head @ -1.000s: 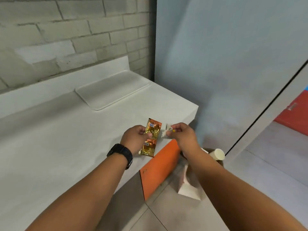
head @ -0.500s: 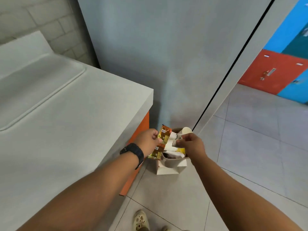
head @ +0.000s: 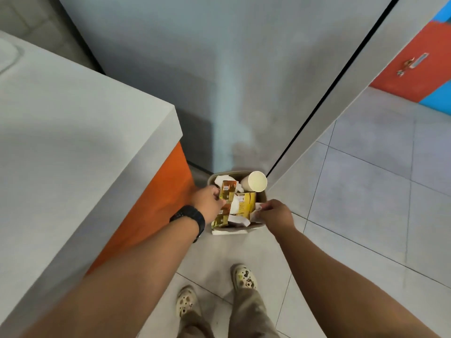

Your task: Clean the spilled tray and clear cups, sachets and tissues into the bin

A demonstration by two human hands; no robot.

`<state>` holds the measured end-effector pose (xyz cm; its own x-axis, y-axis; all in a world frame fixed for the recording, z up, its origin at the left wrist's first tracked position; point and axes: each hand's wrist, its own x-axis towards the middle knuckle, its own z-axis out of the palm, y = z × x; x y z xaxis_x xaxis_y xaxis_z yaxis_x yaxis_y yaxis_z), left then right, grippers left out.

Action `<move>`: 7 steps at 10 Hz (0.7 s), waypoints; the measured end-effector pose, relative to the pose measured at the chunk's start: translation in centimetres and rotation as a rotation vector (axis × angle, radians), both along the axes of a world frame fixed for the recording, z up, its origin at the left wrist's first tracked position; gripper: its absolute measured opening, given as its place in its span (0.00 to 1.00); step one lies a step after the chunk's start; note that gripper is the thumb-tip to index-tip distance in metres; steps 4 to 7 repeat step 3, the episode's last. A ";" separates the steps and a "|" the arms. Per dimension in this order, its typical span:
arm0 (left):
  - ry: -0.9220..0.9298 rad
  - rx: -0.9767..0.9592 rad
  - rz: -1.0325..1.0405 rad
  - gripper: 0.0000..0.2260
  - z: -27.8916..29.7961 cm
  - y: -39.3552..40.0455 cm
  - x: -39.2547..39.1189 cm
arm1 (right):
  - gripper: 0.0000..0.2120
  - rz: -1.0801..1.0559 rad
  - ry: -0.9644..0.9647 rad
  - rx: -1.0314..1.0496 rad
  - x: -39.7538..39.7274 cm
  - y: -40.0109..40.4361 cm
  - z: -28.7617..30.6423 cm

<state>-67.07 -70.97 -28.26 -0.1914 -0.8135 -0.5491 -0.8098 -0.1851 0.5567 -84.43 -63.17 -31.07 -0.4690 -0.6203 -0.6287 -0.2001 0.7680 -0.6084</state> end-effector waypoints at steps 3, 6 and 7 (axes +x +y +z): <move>0.029 0.193 0.022 0.19 -3.5 0.3 -2.7 | 0.19 0.518 0.134 0.183 -2.8 -1.5 -2.2; 0.029 0.193 0.022 0.19 -3.5 0.3 -2.7 | 0.19 0.518 0.134 0.183 -2.8 -1.5 -2.2; 0.029 0.193 0.022 0.19 -3.5 0.3 -2.7 | 0.19 0.518 0.134 0.183 -2.8 -1.5 -2.2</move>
